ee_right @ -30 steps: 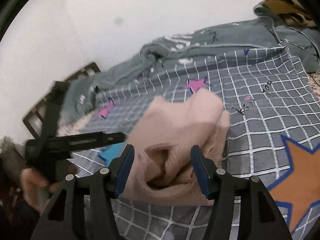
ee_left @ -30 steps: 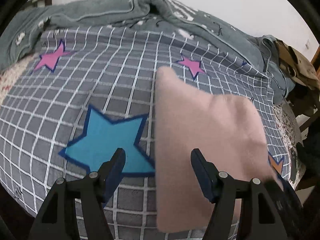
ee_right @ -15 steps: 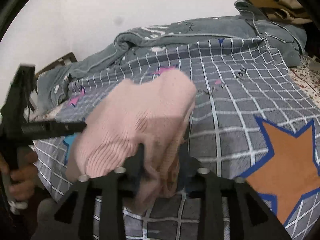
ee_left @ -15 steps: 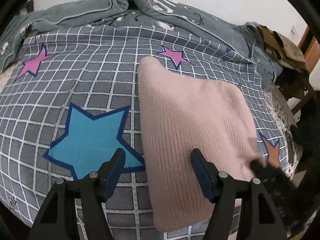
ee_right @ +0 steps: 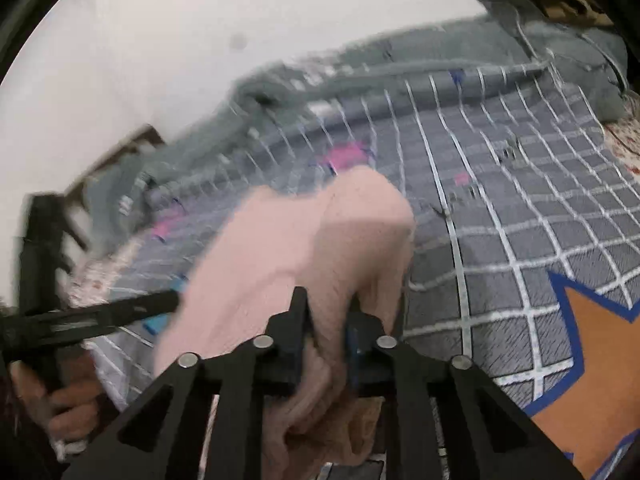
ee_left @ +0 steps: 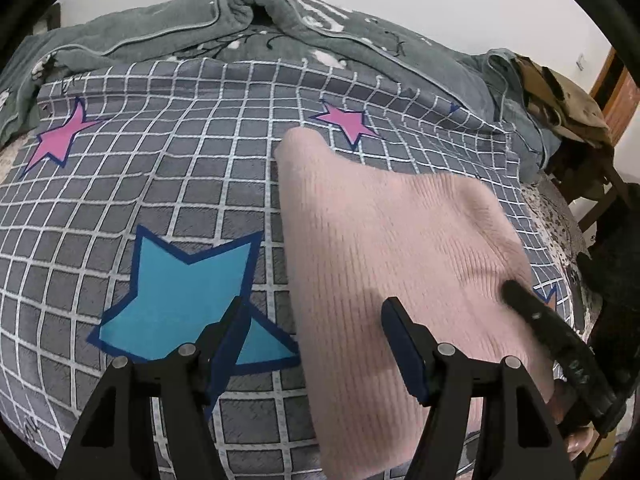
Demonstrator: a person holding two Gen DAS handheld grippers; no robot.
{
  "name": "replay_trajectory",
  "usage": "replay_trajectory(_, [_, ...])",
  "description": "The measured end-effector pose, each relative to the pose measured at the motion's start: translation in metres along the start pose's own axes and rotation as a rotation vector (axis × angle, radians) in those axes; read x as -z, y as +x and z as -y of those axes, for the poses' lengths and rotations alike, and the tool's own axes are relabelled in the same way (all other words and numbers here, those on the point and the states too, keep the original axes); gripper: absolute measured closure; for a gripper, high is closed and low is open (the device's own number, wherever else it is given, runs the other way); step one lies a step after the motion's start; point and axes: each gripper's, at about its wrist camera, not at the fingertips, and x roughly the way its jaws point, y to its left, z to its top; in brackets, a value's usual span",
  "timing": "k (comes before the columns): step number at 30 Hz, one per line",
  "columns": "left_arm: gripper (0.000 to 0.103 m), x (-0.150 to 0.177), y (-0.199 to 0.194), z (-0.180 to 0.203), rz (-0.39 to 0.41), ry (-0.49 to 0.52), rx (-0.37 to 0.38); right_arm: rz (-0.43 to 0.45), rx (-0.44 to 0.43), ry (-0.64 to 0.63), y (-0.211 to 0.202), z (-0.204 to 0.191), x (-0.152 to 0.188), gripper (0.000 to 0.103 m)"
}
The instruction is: Fold small clothes
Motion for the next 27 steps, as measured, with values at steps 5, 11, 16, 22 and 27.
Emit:
replay_trajectory(5, [0.037,-0.006,0.007,0.006,-0.009,0.016,0.018,-0.072,0.053,0.044,0.018,0.022,0.008,0.082])
replay_trajectory(11, [0.037,-0.015,0.014,0.011,-0.011,0.021,0.032,-0.103,0.057,0.04,0.02,0.013,-0.012,0.076])
replay_trajectory(16, [0.037,-0.018,0.016,0.013,-0.011,0.038,0.027,-0.017,-0.018,0.017,0.006,0.006,-0.018,0.093])
replay_trajectory(22, [0.037,-0.021,0.019,0.014,-0.025,0.025,0.059,-0.104,0.051,0.103,0.025,0.041,0.002,0.09])
replay_trajectory(27, [0.037,-0.02,0.029,0.018,-0.056,0.046,0.067,-0.095,0.072,0.117,0.009,0.041,-0.014,0.058])
